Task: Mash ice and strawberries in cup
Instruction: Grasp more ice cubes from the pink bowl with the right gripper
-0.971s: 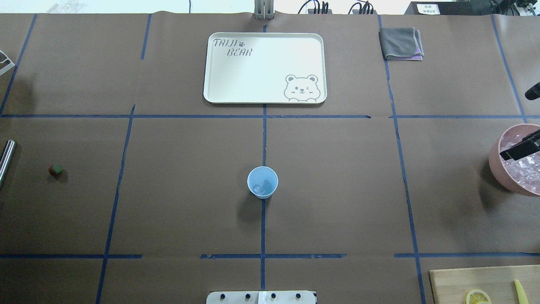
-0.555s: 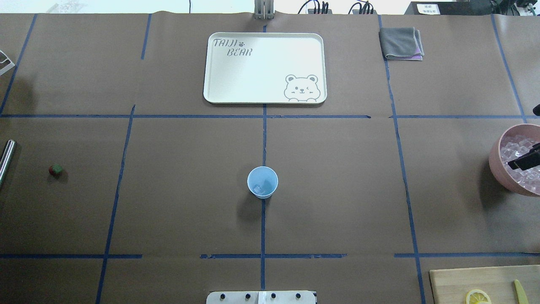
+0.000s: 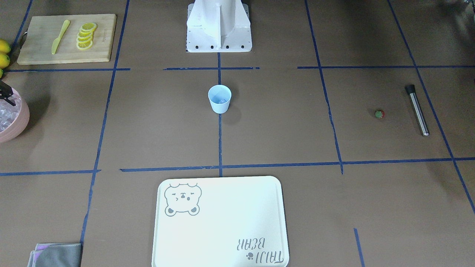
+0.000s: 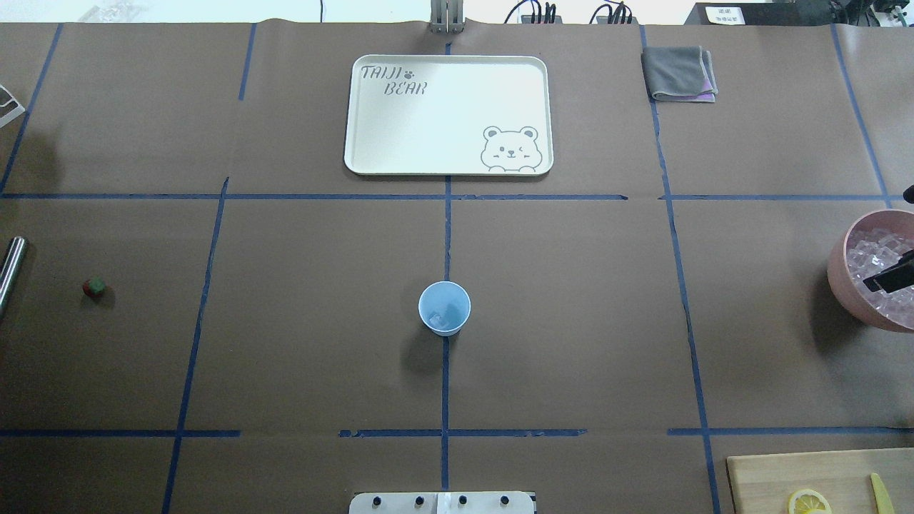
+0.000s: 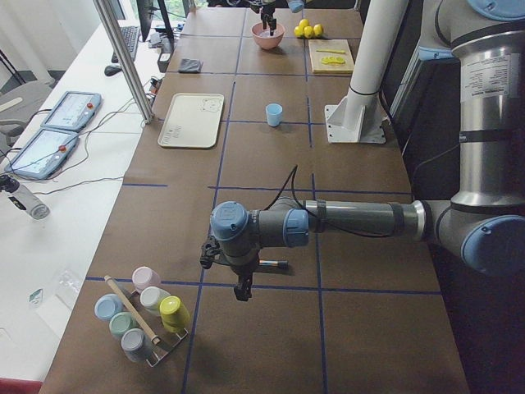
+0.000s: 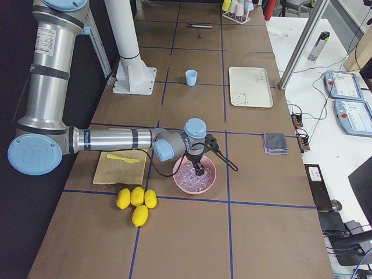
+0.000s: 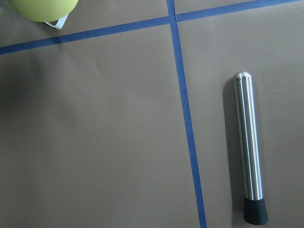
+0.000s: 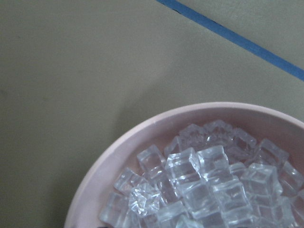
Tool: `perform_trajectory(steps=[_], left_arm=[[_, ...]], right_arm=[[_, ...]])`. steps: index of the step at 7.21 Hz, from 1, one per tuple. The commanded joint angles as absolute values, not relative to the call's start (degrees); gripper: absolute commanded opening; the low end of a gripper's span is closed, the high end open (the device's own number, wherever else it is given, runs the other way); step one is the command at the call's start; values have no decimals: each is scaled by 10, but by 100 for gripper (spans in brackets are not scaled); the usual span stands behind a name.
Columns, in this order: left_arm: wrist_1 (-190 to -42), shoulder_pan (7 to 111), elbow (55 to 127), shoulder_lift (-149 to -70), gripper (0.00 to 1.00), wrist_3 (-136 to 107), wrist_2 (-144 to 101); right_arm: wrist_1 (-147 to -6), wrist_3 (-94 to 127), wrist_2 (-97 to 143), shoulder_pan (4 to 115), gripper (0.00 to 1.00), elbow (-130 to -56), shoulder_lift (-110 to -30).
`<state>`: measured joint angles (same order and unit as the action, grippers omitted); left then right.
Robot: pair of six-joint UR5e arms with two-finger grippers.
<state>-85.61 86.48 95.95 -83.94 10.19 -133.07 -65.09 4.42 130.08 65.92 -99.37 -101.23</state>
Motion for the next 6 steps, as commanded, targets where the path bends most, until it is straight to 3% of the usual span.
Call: perform_trajectory(steps=[1, 2, 3, 4, 5, 6], left_arm=[[-856, 865, 959, -839, 100, 102, -1331], [-856, 865, 959, -839, 100, 102, -1331], [-856, 865, 959, -839, 100, 102, -1331], [-856, 865, 959, -839, 100, 102, -1331], [-856, 865, 959, -839, 100, 102, -1331], [-857, 865, 960, -839, 100, 102, -1331]], right_arm=[[-650, 43, 1301, 659, 91, -985, -1012], [-650, 43, 1302, 659, 85, -985, -1012], [-650, 42, 1302, 659, 62, -985, -1010], [-651, 42, 1303, 659, 27, -985, -1010], [-652, 42, 1304, 659, 12, -985, -1010], [-652, 42, 1304, 659, 11, -985, -1011]])
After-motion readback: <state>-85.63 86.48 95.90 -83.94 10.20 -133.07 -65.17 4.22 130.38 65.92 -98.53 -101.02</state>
